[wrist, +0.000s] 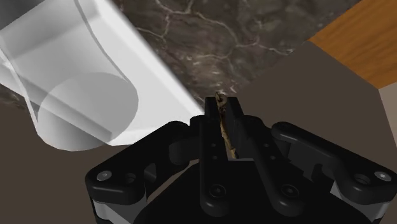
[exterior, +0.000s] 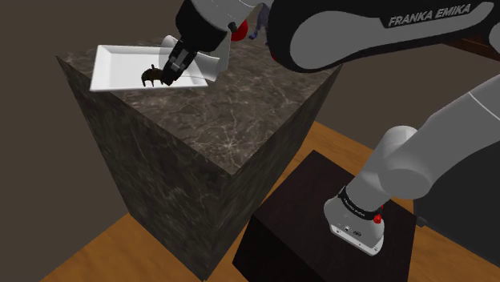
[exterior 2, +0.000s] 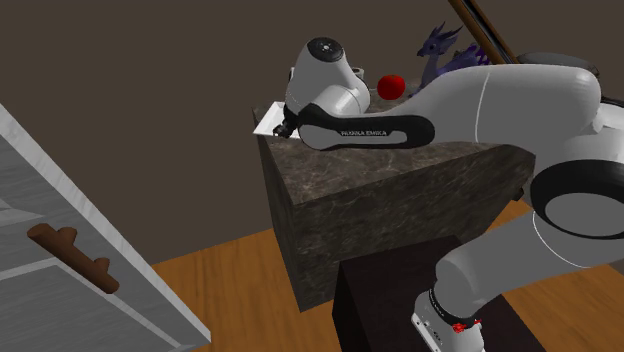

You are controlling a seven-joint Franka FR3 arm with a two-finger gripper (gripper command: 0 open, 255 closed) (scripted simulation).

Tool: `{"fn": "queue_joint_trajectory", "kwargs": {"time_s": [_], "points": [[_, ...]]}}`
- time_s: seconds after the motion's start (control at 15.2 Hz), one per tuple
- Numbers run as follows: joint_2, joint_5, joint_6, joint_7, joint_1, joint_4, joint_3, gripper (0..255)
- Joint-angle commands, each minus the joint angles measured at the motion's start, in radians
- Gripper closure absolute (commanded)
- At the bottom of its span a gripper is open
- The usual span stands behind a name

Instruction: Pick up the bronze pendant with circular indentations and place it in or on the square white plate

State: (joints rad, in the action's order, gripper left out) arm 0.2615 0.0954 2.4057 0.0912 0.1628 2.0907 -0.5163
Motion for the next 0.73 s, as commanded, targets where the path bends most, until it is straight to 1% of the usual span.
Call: {"fn": "queue_joint_trajectory", "kwargs": {"time_s": [0.0, 0.26, 0.66], "points": [[0.001, -0.005, -0.027, -0.008, 0.001, -0.025, 0.004, 255], [0.003, -0.011, -0.069, -0.018, 0.002, -0.066, 0.008, 255], [-0.158, 0.033, -0.057, -0.09, -0.048, -0.207, 0.043, 255]]}}
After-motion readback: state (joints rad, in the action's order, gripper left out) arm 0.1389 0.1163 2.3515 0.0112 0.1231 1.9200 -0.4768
